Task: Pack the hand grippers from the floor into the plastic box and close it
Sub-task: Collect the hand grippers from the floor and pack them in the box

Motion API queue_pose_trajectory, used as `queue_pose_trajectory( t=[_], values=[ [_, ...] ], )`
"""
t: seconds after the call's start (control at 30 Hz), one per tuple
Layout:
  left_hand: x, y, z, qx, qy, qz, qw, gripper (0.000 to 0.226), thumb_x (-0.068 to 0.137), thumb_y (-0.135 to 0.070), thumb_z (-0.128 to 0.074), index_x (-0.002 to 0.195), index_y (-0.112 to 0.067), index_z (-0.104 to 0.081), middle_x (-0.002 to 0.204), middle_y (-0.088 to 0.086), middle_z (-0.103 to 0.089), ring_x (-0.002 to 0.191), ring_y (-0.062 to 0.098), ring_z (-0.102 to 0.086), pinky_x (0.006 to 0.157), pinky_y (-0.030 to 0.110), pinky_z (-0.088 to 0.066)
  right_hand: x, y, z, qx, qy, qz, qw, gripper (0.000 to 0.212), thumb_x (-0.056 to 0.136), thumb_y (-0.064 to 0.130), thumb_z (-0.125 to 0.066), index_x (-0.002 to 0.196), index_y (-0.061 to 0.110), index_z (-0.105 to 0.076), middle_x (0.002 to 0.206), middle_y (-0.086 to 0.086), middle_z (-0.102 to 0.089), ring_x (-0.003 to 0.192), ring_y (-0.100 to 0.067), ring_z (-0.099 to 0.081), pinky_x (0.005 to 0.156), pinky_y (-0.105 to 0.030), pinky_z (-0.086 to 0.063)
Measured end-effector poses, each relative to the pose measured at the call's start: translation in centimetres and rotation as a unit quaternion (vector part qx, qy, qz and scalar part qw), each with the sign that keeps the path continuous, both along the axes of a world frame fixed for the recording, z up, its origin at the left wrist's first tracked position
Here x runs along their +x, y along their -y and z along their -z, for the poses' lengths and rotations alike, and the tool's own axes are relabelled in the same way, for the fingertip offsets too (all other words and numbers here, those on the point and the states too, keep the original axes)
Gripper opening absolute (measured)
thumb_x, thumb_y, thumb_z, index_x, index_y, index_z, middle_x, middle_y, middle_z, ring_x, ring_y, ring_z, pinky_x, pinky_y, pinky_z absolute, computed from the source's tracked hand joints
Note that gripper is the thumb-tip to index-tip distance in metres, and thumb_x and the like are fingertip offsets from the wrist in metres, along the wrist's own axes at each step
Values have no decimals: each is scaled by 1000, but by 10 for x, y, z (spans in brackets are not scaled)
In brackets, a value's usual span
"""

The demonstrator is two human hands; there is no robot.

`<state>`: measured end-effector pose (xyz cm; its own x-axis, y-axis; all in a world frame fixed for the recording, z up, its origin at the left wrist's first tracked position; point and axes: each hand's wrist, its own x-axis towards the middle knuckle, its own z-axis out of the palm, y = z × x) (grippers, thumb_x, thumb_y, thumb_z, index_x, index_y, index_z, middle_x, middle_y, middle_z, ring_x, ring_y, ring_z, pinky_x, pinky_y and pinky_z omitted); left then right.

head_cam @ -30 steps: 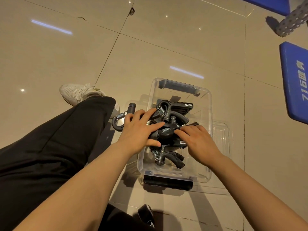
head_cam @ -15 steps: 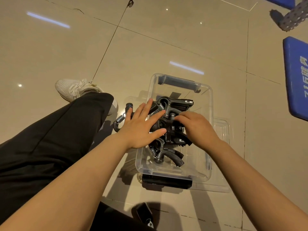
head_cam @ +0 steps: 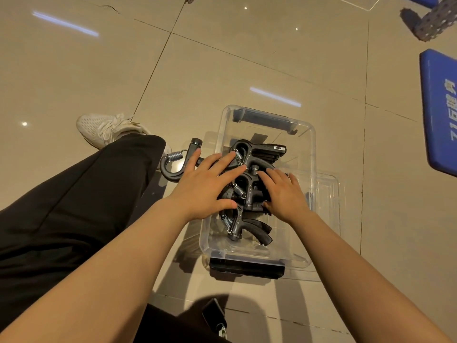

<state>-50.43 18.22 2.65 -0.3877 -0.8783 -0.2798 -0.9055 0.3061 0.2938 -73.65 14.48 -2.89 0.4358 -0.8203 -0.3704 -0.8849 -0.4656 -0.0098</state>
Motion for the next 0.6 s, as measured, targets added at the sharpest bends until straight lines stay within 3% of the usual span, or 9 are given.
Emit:
queue_pose_trajectory(
  t=[0.3, 0.47, 0.6],
  values=[
    [9, 8, -1, 13, -23, -34, 999, 78, 84, -61, -51, 147, -44, -9, 158, -6, 5, 143, 20, -5, 115, 46, 4, -1, -3, -15, 67, 79, -6, 995, 73, 65, 33, -76, 132, 21, -48, 127, -1, -54, 115, -24, -48, 94, -34, -38],
    [9, 9, 0, 11, -27, -43, 999, 77, 83, -60, -53, 147, -44, -13, 158, -6, 3, 143, 21, -8, 115, 45, 2, 0, -43, -7, 99, 0, -30, 995, 78, 73, 45, -71, 139, 25, -36, 134, 0, -45, 121, -23, -41, 99, -37, -35],
    [6, 6, -1, 9, -20, -32, 999, 74, 83, -60, -52, 146, -45, -16, 158, -6, 3, 142, 21, -7, 115, 44, 2, -2, -50, -1, 84, 20, -12, 996, 78, 74, 42, -71, 141, 24, -35, 136, -1, -42, 124, -23, -39, 103, -38, -30]
  ],
)
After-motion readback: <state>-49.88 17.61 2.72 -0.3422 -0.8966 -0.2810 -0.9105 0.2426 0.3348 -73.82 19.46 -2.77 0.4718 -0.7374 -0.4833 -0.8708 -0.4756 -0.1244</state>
